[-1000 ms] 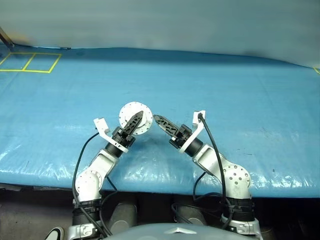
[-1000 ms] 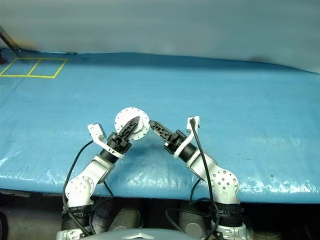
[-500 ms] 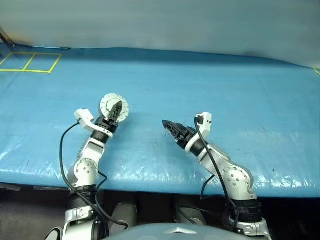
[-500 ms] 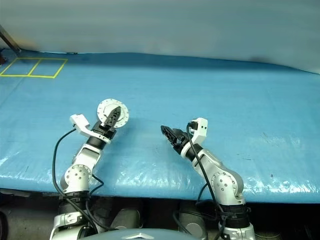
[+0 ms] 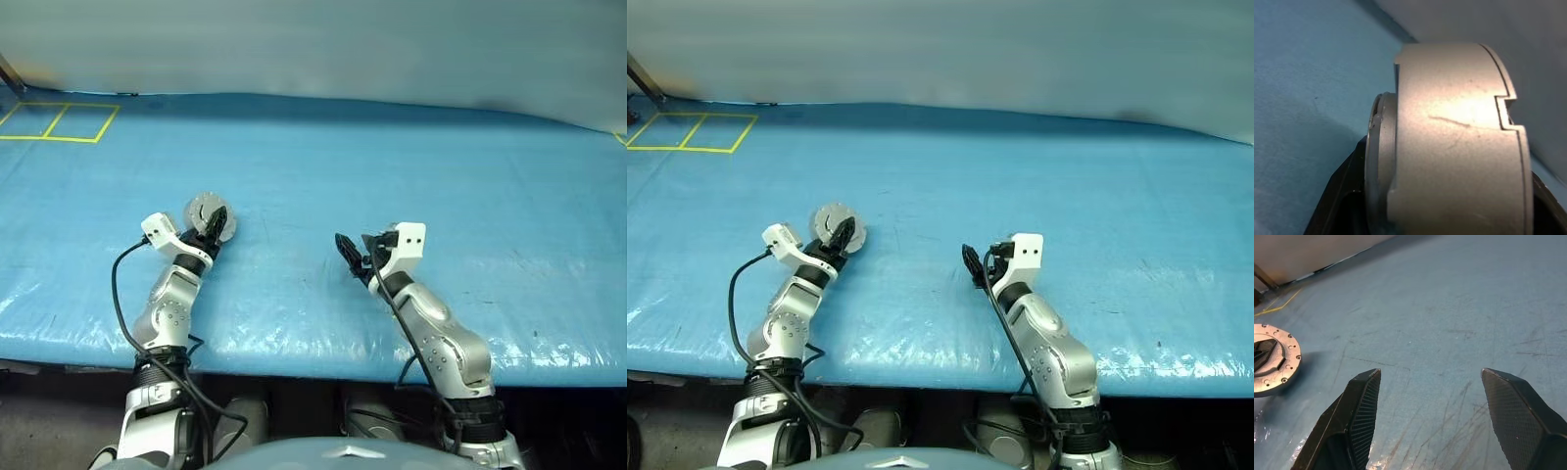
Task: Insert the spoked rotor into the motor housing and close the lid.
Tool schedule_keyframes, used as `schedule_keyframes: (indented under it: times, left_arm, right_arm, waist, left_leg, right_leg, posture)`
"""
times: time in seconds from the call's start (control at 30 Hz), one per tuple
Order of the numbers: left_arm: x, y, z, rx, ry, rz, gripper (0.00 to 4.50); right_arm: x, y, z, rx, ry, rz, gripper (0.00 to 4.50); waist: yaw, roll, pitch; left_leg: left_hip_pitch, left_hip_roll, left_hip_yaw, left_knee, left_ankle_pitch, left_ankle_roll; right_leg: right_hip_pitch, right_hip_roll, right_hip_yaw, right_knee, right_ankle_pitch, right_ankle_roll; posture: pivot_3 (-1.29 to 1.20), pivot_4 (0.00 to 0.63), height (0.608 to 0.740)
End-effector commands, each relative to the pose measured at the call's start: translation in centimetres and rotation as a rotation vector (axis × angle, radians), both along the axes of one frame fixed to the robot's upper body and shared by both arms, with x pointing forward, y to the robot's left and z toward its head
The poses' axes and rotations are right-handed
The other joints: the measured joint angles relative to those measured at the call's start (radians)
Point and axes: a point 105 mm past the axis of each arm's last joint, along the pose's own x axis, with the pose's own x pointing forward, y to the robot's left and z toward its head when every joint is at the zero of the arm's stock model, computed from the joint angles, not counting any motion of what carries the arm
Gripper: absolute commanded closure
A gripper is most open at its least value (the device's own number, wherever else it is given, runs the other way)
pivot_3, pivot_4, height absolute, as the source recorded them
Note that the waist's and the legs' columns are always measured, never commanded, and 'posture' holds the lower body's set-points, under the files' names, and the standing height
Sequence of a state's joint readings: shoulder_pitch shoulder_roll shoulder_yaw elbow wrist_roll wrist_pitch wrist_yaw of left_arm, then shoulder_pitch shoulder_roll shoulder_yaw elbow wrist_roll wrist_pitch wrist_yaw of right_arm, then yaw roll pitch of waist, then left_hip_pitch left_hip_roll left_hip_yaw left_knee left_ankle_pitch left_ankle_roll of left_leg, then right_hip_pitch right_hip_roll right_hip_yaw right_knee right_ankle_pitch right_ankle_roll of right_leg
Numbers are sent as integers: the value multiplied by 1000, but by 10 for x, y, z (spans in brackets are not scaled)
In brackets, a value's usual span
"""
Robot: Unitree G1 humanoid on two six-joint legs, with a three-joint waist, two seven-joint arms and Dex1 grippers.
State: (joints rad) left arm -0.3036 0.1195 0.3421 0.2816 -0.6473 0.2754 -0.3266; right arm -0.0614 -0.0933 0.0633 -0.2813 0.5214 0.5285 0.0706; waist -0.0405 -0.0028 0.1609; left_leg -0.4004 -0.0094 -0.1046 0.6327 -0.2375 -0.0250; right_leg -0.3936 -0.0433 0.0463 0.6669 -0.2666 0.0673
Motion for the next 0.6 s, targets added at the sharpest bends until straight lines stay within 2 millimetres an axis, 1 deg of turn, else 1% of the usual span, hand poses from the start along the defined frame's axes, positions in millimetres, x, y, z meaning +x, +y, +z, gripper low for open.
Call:
schedule_keyframes:
  times: [0.03,0.07,0.1,0.2,0.23,0.27,0.33,0.4,0.53,0.6]
  left_arm:
    - [4,6,16,31,-58,20,1775]
    - [3,8,15,31,-56,24,1393]
    - [3,10,13,46,-43,31,1143]
    - [4,19,8,104,-6,70,164]
    - [4,22,5,172,25,74,47]
    - [5,25,5,205,36,65,47]
    - [5,35,10,204,28,84,47]
    - [3,51,16,218,23,120,47]
    - [-5,92,25,255,31,256,47]
    - [-10,107,28,261,35,304,47]
  right_arm:
    - [-2,7,10,20,-41,30,1057]
    - [-2,7,10,25,-38,32,1057]
    - [-2,7,10,25,-36,33,1057]
    - [-2,10,10,19,-40,54,1057]
    - [-2,11,10,16,-41,59,1057]
    - [-2,12,10,10,-41,62,1057]
    - [-3,14,10,13,-40,76,1057]
    - [-4,16,9,4,-40,93,1057]
    - [-5,18,7,5,-37,98,1057]
    - [-6,20,5,18,-31,105,1057]
  waist:
    - [1,0,0]
    - [1,0,0]
    - [1,0,0]
    - [2,0,0]
    - [2,0,0]
    - [1,0,0]
    - [-2,0,0]
    - [-2,0,0]
    - [-4,0,0]
    - [-3,0,0]
  left_leg:
    - [0,0,0,0,0,0]
    - [0,0,0,0,0,0]
    - [0,0,0,0,0,0]
    - [0,0,0,1,0,0]
    - [0,0,0,2,0,0]
    - [1,0,0,2,0,0]
    - [2,0,0,3,0,-1]
    - [3,0,0,3,1,-1]
    - [3,0,0,5,1,-1]
    - [3,0,0,6,1,-1]
  right_leg:
    - [0,0,0,0,0,0]
    - [0,0,0,0,0,0]
    - [0,0,0,0,0,0]
    - [1,0,0,1,0,0]
    - [1,0,0,1,0,0]
    - [1,0,0,2,0,0]
    - [1,0,1,4,0,0]
    - [1,0,1,6,0,0]
    - [1,0,1,9,0,0]
    - [1,0,1,9,0,0]
  posture:
    - [0,150,740]
    - [0,150,740]
    - [0,150,740]
    - [0,150,740]
    - [0,150,740]
    - [0,150,740]
    - [0,150,740]
    - [0,150,740]
    - [0,150,740]
    - [0,150,740]
